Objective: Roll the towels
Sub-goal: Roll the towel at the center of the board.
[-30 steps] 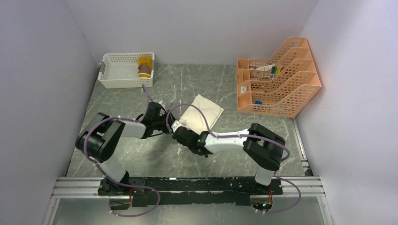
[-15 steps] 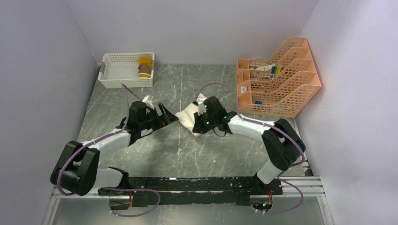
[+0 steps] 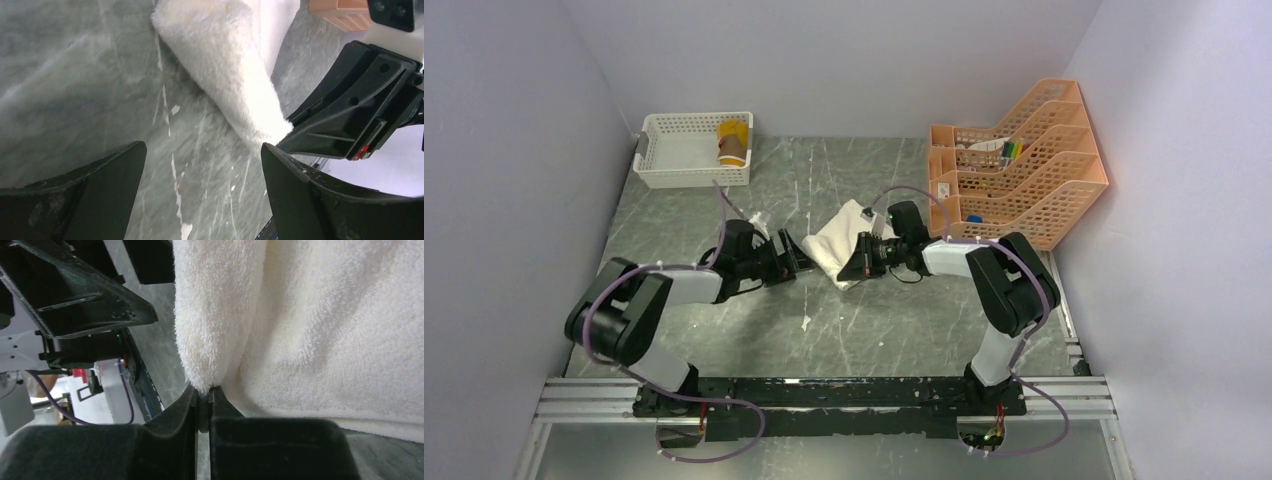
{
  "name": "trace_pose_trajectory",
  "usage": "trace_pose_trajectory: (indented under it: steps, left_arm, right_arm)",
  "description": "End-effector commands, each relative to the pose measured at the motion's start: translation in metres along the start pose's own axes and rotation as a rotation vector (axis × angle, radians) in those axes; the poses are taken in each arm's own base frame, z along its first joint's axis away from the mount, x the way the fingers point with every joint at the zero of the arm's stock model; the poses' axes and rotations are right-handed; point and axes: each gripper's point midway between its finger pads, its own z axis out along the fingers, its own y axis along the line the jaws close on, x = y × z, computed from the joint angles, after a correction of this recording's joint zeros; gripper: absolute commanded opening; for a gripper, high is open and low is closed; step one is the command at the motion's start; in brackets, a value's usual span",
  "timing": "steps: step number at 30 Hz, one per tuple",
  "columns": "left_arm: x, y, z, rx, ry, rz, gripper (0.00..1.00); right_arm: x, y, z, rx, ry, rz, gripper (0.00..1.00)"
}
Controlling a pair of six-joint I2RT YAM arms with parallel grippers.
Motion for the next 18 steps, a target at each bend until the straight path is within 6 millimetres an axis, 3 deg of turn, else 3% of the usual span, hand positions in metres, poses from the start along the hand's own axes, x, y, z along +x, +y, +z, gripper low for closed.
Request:
trace_pose_trajectory:
  steps: [1, 8, 18]
  left_arm:
    - [-0.019, -0.031, 0.02, 0.122, -0.027, 0.057, 0.96]
    - [-0.027, -0.044, 0.04, 0.204, -0.027, 0.046, 0.95]
    - [-0.021, -0.015, 0.068, 0.085, 0.027, 0.031, 0.78]
  right_arm:
    - [0.003, 0.003, 0.001, -0.069, 0.018, 0.062, 0.0]
    - [0.006, -0.005, 0.001, -0.067, 0.031, 0.083, 0.0]
    - [0.003, -0.005, -0.002, -0.076, 0.033, 0.076, 0.0]
